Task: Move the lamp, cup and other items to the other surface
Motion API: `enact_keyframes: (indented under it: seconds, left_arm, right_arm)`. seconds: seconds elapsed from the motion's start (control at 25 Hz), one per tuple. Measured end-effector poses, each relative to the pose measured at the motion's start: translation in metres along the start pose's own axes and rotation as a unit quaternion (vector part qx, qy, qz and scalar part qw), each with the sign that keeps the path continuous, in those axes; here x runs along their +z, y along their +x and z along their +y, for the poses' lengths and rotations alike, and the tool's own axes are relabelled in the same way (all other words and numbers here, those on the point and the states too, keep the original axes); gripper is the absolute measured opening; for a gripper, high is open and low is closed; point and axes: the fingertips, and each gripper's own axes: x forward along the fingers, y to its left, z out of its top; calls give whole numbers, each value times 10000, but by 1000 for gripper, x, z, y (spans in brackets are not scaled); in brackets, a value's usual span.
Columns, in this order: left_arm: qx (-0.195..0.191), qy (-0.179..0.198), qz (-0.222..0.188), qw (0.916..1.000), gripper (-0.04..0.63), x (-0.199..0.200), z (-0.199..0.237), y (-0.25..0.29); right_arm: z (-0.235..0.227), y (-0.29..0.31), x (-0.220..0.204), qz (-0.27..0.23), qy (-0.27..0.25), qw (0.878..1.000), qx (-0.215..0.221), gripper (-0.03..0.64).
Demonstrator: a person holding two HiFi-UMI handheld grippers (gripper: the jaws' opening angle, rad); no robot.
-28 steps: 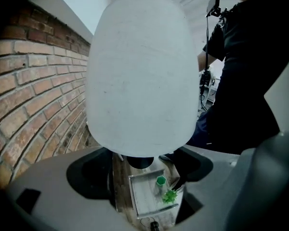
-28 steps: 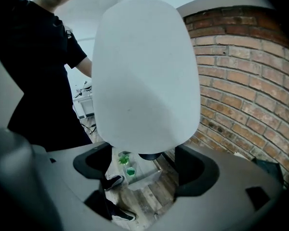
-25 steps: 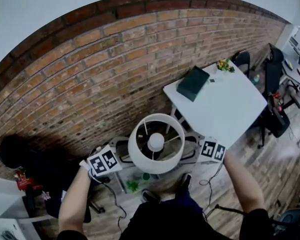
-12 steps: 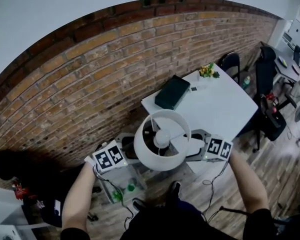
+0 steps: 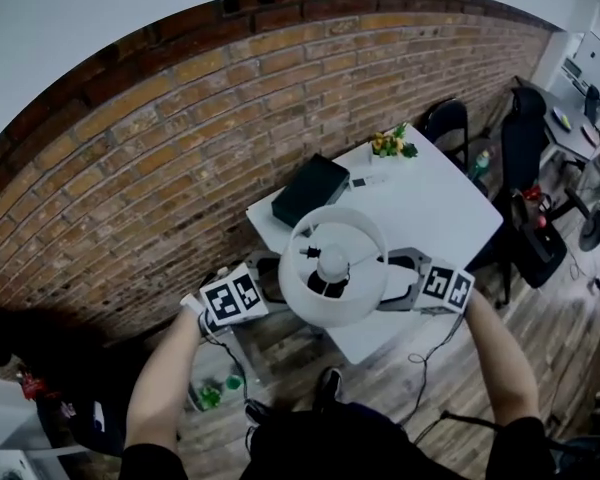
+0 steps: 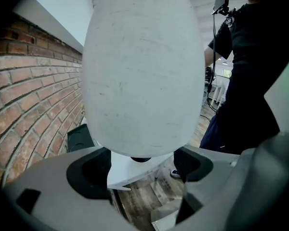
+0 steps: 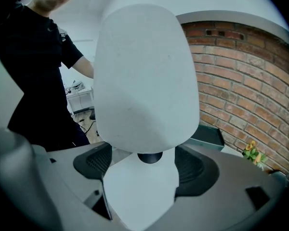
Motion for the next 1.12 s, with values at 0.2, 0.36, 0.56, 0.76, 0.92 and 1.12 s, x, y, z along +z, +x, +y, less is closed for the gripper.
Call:
enact_keyframes:
  seconds: [0.2, 0.36, 0.56, 0.76, 0.92, 1.12]
  left_arm:
    - [-97, 97, 109, 9998, 397, 23, 15, 45]
    - [-171, 177, 226, 9994, 397, 34, 24, 76]
    - [-234, 272, 459, 9983, 397, 39, 36, 108]
    - [-153, 121, 441, 9988, 397, 35, 48, 125]
    - [27, 11, 331, 9994, 371, 41, 59, 126]
    - [171, -512, 90, 9985, 371, 35, 60, 125]
  right_arm:
    - [-24, -22, -39, 112, 138, 9998, -125, 413]
    - [-39, -30, -70, 193, 253, 9993, -182, 414]
    - [-55, -36, -98, 340, 339, 9986, -239, 414]
    - [-66, -33, -111, 203, 543, 9980, -240, 413]
    - [-70, -39, -109, -66, 793, 9965, -266, 407]
    - [-68, -38, -110, -373, 1087, 9927, -357, 388]
